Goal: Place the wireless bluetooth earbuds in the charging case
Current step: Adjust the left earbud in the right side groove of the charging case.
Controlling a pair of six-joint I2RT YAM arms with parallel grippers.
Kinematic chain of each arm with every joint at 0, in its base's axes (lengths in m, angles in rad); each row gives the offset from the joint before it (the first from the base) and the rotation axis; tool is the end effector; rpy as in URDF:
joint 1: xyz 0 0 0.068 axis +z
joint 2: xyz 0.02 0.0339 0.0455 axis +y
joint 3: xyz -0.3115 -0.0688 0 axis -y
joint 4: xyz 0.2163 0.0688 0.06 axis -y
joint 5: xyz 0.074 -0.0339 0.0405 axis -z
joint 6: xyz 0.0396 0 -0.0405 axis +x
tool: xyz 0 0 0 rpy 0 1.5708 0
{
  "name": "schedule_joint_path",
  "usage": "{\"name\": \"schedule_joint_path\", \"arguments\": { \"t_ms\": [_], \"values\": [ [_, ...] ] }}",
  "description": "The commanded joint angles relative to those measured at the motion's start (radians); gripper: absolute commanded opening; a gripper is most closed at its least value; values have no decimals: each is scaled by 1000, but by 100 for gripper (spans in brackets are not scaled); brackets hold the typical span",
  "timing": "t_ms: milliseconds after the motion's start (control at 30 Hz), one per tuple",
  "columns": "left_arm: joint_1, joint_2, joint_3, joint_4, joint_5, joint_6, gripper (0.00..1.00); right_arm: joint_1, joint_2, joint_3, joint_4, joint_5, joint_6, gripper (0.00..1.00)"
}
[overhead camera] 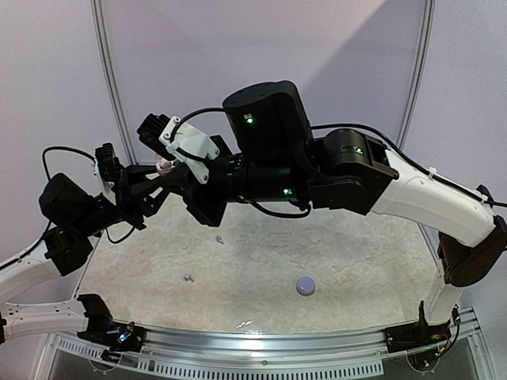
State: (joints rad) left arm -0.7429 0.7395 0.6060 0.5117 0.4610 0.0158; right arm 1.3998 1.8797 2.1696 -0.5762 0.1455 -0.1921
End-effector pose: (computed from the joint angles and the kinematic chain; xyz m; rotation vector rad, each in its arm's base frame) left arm 0.0720 -0.0901 0.3945 0.8398 0.9726 -0.9026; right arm 0.0760 0.4064 0.4976 -1.2924 1.4112 0.6970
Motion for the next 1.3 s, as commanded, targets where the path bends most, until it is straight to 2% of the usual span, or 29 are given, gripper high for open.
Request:
{"name": "schedule_joint_path", "arguments": {
  "t_ms": [0,733,933,1033,1133,1267],
  "values": [
    [14,-3,20,-17,11,11,0,4,-12,31,31,6,-19,0],
    [14,-9,24,-17,67,31,0,-6,22,33,80,52,-30,0],
    [14,-12,21,-63,51,14,0,-3,44,152,61,-23,-11,0],
    [21,-8,1,-117,18,160,0,-3,9,142,111,-44,21,0],
    [35,-2,-18,-154,5,451,0,-10,-29,115,139,-7,68,0],
    [42,2,-22,-168,14,823,0,-43,-14,109,70,80,137,0]
  ]
}}
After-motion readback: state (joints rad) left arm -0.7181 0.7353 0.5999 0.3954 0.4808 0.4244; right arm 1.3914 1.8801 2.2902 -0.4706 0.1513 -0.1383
